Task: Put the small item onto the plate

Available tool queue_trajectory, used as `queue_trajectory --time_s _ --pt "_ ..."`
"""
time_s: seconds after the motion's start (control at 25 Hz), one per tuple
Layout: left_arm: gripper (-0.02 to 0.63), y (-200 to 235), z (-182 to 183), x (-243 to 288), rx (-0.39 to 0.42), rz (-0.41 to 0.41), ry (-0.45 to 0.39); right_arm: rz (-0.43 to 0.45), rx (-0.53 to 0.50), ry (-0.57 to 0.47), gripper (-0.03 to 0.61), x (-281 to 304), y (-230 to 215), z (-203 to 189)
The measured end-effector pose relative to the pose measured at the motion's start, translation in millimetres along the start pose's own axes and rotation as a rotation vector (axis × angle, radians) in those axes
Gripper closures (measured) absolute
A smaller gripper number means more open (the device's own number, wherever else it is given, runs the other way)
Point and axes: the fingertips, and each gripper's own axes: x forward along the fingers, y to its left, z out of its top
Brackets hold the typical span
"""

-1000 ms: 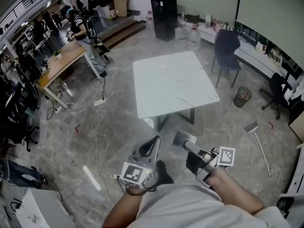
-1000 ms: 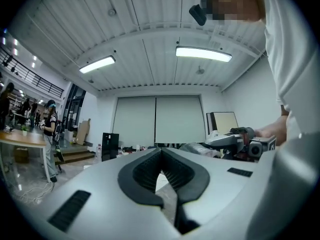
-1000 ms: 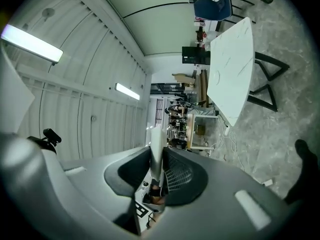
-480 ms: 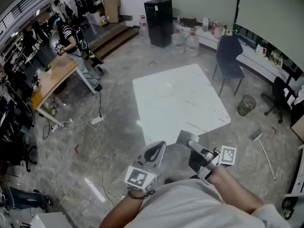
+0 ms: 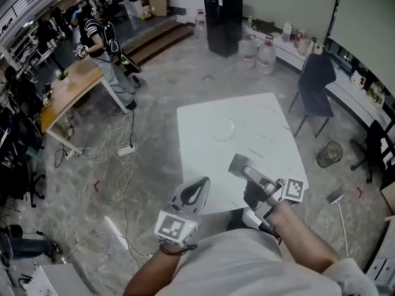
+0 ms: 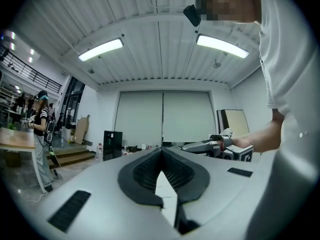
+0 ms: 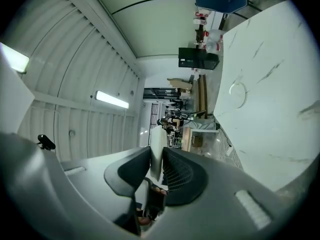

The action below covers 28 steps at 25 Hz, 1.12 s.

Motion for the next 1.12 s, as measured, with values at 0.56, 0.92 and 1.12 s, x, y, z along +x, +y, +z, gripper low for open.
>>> queue_trajectory --time_s 0.56,0.92,1.12 --pt "0.607 93 -41 156 -0.070 0.161 0.105 -0.084 0.002 0.183 0.497 131 -125 177" --pt "0.607 133 -85 193 -0.117 0.231 0.178 -0.179 0.032 0.235 0.497 188 -241 221" --pt "0.607 152 -106 213 -0.138 0.250 0.200 -0.269 0.068 0.257 0.497 204 -314 230"
